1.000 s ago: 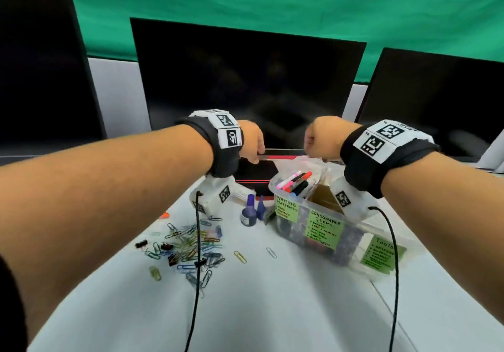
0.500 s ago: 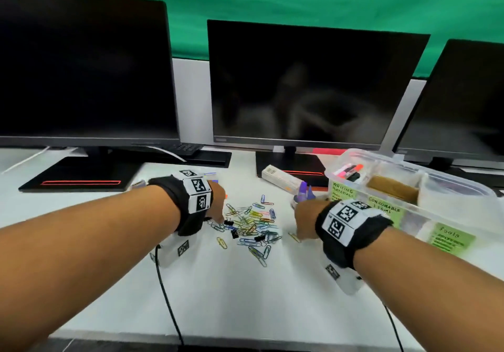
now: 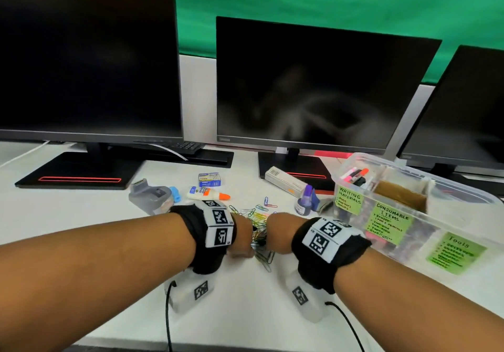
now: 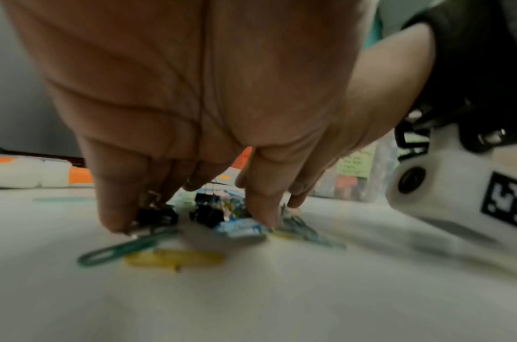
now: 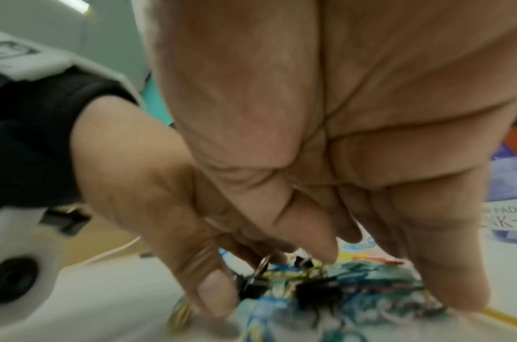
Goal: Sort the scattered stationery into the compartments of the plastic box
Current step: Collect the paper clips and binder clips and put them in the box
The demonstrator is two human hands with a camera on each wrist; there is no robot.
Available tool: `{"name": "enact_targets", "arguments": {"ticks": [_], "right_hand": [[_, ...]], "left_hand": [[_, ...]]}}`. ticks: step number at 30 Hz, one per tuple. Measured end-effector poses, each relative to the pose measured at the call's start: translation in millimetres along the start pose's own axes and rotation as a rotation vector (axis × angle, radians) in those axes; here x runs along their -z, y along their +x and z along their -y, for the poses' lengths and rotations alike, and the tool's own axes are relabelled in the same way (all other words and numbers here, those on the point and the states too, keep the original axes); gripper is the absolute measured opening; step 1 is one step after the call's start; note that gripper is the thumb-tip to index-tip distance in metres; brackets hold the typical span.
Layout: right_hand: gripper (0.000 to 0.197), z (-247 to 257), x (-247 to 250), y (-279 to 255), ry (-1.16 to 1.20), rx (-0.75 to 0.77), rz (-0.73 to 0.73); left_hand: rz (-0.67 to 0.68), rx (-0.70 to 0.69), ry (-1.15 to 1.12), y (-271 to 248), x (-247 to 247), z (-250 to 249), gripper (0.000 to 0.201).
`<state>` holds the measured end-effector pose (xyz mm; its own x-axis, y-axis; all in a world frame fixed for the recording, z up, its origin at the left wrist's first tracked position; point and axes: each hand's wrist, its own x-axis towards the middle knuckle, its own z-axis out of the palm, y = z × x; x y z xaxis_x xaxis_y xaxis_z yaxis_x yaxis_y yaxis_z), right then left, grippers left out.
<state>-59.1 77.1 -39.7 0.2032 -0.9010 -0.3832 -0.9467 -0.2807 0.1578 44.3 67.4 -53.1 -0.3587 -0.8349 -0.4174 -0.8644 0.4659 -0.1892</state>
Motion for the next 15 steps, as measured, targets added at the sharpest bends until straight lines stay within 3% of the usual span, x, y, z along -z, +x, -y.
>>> {"name": "enact_targets", "arguments": {"ticks": [6,12,15], "right_hand": [[0.041,-24.7,14.3,28.3,0.022,-0.086,-0.056],[0.043,-22.8,11.2,67.3,-0.004,-0.108,-0.001],[0.047,-35.0,-0.9,107.5,-0.024,-0.085,-0.062]], "left_hand": [[-0.111,0.129,-0.107,8.2,20.9,35.3,0.053],[0.031,0.171,-0.162,10.4,12.8,27.5,0.054],[0.002,0.195,-0.207,13.3,5.6,17.1,0.060]]}}
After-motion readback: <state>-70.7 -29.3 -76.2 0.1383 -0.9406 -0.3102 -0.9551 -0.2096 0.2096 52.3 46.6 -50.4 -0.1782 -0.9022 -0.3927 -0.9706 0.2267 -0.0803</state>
